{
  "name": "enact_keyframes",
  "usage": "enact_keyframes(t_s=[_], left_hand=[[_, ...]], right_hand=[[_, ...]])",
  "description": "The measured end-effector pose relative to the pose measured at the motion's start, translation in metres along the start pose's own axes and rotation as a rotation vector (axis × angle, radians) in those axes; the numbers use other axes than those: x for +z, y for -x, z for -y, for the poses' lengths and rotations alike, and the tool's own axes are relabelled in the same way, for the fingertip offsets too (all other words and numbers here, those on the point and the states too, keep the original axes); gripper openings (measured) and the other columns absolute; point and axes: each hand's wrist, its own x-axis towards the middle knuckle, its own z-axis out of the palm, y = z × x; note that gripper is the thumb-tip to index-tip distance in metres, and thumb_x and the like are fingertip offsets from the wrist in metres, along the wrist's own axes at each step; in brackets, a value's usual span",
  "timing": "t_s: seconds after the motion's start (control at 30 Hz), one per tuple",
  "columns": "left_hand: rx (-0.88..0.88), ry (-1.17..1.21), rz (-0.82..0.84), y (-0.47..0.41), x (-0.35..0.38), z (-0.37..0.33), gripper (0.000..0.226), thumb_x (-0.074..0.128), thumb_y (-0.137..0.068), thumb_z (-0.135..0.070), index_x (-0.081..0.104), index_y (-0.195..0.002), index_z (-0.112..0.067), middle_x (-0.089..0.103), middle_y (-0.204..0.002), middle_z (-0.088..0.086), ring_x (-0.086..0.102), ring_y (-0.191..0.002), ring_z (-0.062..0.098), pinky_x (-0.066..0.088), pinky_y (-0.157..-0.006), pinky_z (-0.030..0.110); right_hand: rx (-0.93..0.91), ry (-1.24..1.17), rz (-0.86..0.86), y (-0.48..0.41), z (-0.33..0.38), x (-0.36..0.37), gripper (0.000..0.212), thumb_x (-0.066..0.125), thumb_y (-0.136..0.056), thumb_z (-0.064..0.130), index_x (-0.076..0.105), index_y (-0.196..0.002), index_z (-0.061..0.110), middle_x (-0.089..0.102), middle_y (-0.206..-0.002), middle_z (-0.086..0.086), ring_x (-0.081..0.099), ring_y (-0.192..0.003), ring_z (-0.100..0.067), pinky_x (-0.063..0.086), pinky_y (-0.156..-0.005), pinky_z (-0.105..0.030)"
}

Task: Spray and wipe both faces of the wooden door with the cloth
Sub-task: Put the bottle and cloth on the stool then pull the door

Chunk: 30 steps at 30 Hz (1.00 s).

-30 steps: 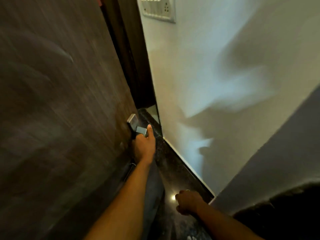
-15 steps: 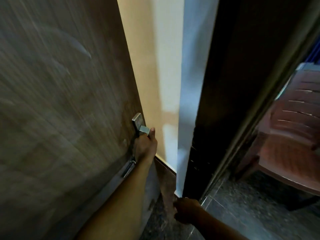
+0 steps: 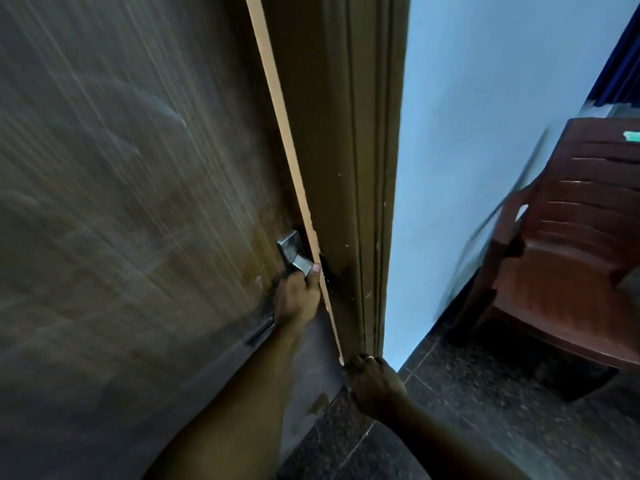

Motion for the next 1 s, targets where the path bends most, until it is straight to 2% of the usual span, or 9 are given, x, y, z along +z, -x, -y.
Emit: enact_keyframes(t_s=[0.1,0.2,0.37,0.5,0.57,0.63,0.8,1.0], left_hand=[[0.023,-0.014,0.003,0.021,0.007,-0.005,0.067,0.026,-0.088,-0.066,0.064,-0.094,-0.011,0.068,-0.096,0.017,0.061,-0.096,0.038,0.048,-0.087,0.047],[0.04,-0.03,0.011,0.038,0.008,-0.013,0.06,0.031,-0.092,-0.058,0.065,-0.096,-0.008,0.068,-0.097,0.018,0.061,-0.096,0.038,0.047,-0.082,0.041],[0.016,-0.061,0.041,0.044,0.006,-0.016,0.065,0.028,-0.092,-0.06,0.063,-0.106,-0.007,0.065,-0.108,0.019,0.057,-0.105,0.038,0.044,-0.092,0.045],[-0.008,-0.217,0.081,0.044,-0.004,-0.025,0.066,0.023,-0.093,-0.061,0.061,-0.112,-0.01,0.06,-0.115,0.017,0.054,-0.109,0.035,0.04,-0.095,0.045],[-0.005,-0.358,0.123,0.045,-0.013,-0.033,0.067,0.02,-0.093,-0.061,0.059,-0.116,-0.012,0.057,-0.121,0.017,0.049,-0.117,0.035,0.03,-0.105,0.05],[-0.021,-0.47,0.15,0.046,-0.02,-0.041,0.068,0.019,-0.093,-0.061,0.057,-0.12,-0.012,0.055,-0.128,0.017,0.045,-0.124,0.034,0.02,-0.109,0.053],[-0.062,-0.524,0.209,0.046,-0.027,-0.053,0.065,0.027,-0.09,-0.062,0.055,-0.124,-0.015,0.053,-0.133,0.017,0.045,-0.124,0.034,0.031,-0.107,0.049],[-0.074,-0.525,0.236,0.056,-0.033,-0.063,0.061,0.029,-0.093,-0.058,0.054,-0.128,-0.016,0.052,-0.135,0.015,0.046,-0.124,0.033,0.033,-0.105,0.043]], right_hand=[[-0.067,0.056,-0.052,0.022,-0.005,-0.007,0.047,0.046,-0.095,0.034,0.053,-0.134,0.008,0.045,-0.143,-0.016,0.047,-0.127,-0.037,0.038,-0.107,-0.048],[-0.097,0.072,-0.089,0.039,-0.011,-0.01,0.047,0.047,-0.093,0.035,0.052,-0.133,0.011,0.049,-0.137,-0.013,0.05,-0.12,-0.036,0.043,-0.101,-0.046],[-0.091,0.045,-0.166,0.06,-0.016,-0.011,0.048,0.05,-0.089,0.036,0.053,-0.132,0.014,0.052,-0.13,-0.01,0.055,-0.111,-0.035,0.046,-0.095,-0.045],[-0.093,0.074,-0.251,0.068,-0.022,-0.015,0.046,0.06,-0.08,0.041,0.065,-0.118,0.015,0.062,-0.115,-0.007,0.064,-0.098,-0.03,0.053,-0.082,-0.04],[-0.069,0.038,-0.249,0.072,-0.025,-0.016,0.048,0.053,-0.087,0.038,0.059,-0.127,0.013,0.057,-0.124,-0.008,0.057,-0.112,-0.032,0.048,-0.091,-0.042],[-0.046,0.005,-0.221,0.078,-0.025,-0.016,0.049,0.048,-0.09,0.036,0.053,-0.133,0.013,0.052,-0.131,-0.009,0.052,-0.118,-0.033,0.044,-0.095,-0.042],[-0.081,0.017,-0.206,0.093,-0.021,-0.018,0.051,0.047,-0.092,0.035,0.049,-0.139,0.014,0.049,-0.136,-0.011,0.051,-0.117,-0.035,0.043,-0.099,-0.045],[-0.087,0.013,-0.246,0.095,-0.023,-0.035,0.05,0.047,-0.093,0.033,0.047,-0.139,0.015,0.047,-0.137,-0.01,0.049,-0.119,-0.036,0.04,-0.101,-0.046]])
